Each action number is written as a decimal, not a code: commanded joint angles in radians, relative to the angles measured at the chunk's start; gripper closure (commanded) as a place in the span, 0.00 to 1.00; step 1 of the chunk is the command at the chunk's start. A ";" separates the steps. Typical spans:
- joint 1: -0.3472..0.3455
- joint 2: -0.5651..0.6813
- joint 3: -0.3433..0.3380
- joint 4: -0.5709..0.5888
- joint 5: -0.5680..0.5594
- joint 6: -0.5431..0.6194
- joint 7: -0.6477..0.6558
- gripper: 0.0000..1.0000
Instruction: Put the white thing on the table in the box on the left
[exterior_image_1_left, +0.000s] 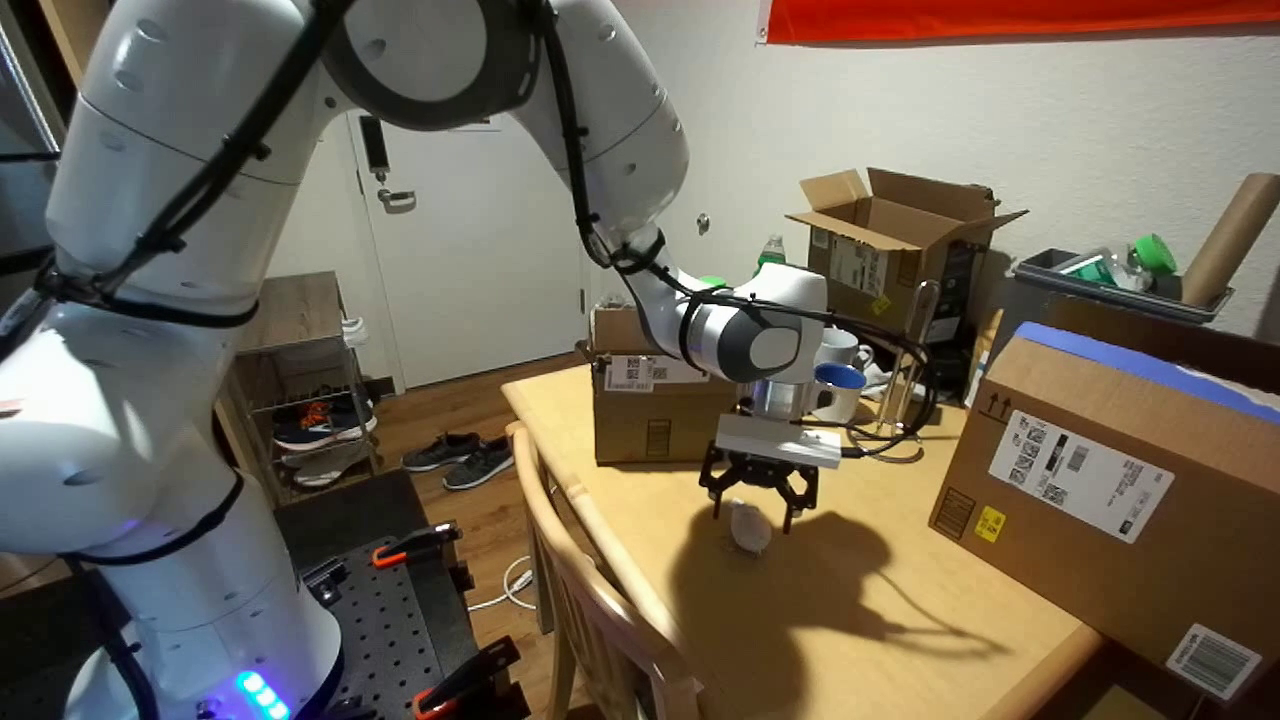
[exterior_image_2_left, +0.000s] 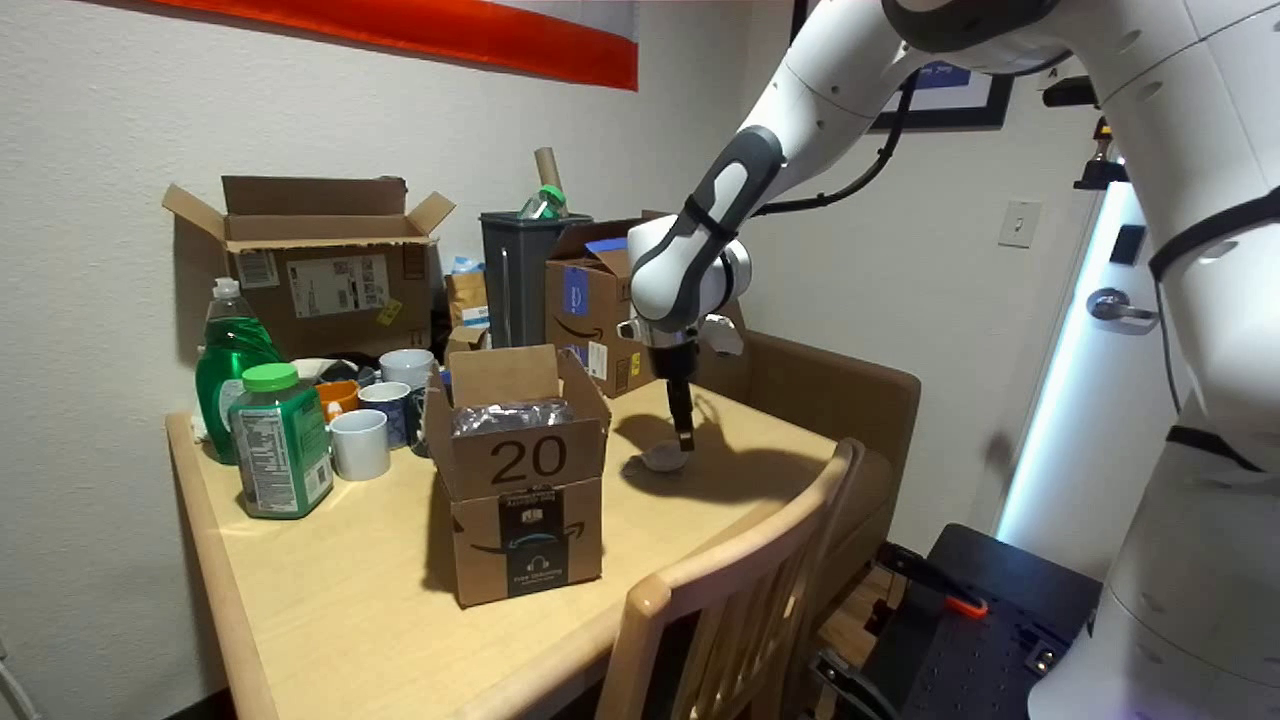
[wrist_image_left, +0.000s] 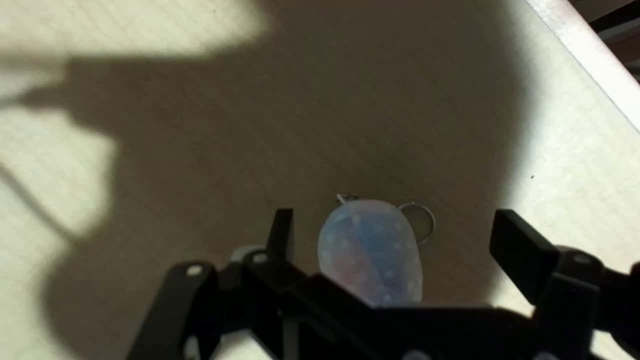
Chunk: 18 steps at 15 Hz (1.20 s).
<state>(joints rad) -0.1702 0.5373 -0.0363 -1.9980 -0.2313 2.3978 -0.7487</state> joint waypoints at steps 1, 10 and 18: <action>0.007 0.017 0.006 0.015 -0.029 0.022 -0.008 0.00; 0.003 0.076 0.002 0.068 -0.049 0.036 -0.025 0.00; 0.016 0.106 -0.020 0.071 -0.155 0.134 -0.014 0.00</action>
<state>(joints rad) -0.1605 0.6378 -0.0489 -1.9318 -0.3506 2.4890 -0.7516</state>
